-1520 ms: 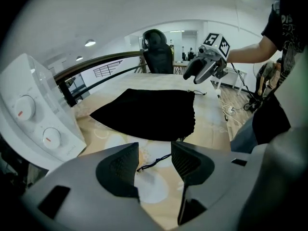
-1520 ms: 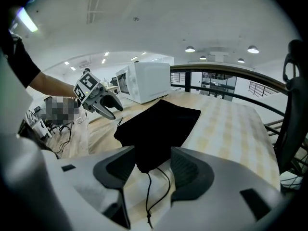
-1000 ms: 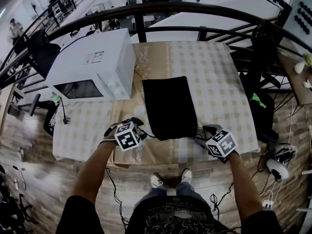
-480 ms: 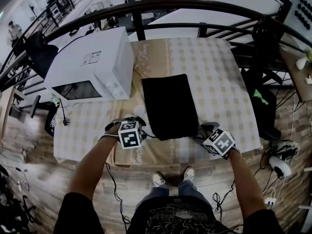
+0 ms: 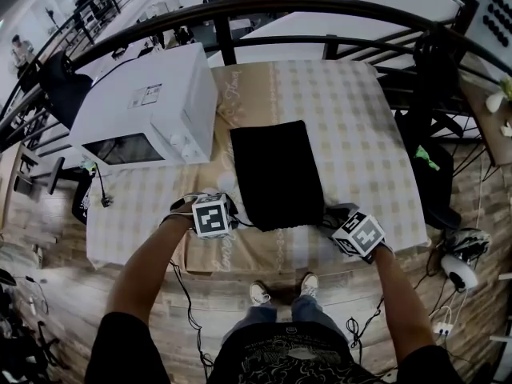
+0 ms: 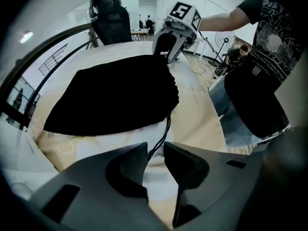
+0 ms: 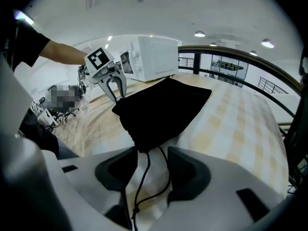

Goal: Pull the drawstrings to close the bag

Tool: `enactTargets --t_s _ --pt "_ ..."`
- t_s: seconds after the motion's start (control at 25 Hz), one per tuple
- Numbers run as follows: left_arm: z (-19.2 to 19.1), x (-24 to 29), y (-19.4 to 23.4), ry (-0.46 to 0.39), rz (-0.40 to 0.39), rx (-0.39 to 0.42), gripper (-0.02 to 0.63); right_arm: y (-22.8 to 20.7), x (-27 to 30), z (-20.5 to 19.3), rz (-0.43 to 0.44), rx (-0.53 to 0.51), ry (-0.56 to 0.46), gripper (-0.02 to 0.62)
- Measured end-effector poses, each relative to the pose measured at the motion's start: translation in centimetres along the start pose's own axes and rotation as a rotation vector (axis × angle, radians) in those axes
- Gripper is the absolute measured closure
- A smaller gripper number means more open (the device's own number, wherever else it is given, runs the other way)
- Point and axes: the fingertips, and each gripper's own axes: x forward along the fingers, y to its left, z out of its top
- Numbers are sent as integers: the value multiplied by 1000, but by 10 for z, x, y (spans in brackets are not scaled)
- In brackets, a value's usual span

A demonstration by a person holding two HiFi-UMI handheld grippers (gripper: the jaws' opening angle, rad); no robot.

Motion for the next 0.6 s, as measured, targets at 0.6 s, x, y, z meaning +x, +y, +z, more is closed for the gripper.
enactTargets --t_s 0.6 --pt "1 0 1 15 -19 -60 527 5 4 -7 -1 34 8 517"
